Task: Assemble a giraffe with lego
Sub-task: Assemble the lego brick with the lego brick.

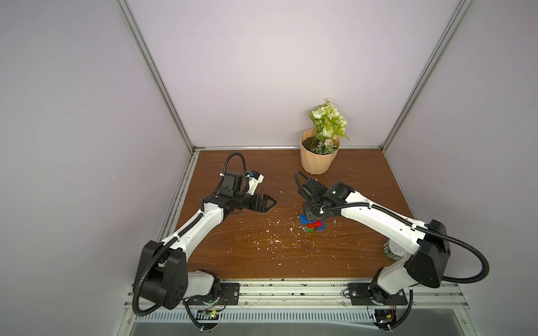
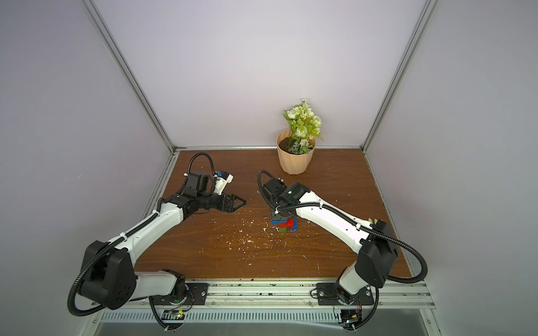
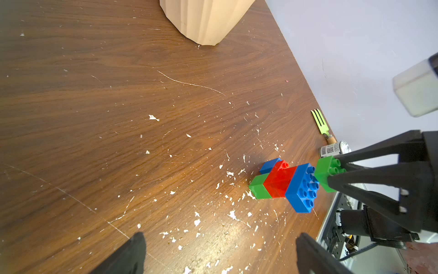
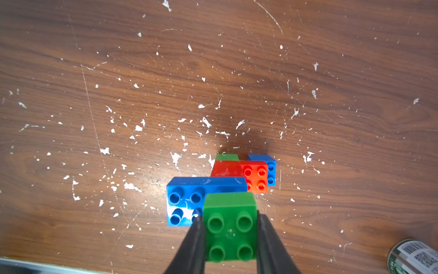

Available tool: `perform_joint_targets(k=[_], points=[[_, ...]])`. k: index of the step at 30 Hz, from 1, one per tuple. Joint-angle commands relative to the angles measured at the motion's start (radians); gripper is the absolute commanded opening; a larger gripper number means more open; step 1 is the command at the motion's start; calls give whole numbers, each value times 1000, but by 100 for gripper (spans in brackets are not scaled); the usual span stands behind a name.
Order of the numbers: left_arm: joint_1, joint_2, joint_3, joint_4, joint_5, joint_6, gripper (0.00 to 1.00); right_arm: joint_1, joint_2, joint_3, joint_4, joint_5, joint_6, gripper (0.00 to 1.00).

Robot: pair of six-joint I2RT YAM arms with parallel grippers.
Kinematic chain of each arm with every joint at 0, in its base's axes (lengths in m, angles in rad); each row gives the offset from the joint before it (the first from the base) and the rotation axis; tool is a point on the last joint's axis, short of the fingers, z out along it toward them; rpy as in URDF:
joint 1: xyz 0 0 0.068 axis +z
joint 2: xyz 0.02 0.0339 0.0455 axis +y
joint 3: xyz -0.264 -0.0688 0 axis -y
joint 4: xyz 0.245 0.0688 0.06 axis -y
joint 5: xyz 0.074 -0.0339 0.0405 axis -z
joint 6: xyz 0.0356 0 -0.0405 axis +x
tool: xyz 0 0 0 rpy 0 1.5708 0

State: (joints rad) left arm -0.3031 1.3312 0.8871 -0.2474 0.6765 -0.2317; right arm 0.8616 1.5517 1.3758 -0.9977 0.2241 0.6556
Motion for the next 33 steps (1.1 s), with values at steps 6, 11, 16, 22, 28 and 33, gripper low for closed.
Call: perform_joint_targets(k=[6,11,16,22,28,33], points=[[-10,-13,-3,14,18,5,99,-10,-39,-21,20,-19,31,32],[-11,-13,-2,13,16,6,99,-10,-32,-31,21,-26,35,32],[-10,-13,-1,11,13,8,99,-12,-24,-37,12,-28,38,32],[-10,-15,-1,11,11,8,99,-12,-19,-48,7,-31,38,31],[-11,-15,2,11,6,8,99,-12,-28,-80,6,-27,42,30],[-10,-12,2,10,1,10,100,-6,-52,-107,21,-12,48,27]])
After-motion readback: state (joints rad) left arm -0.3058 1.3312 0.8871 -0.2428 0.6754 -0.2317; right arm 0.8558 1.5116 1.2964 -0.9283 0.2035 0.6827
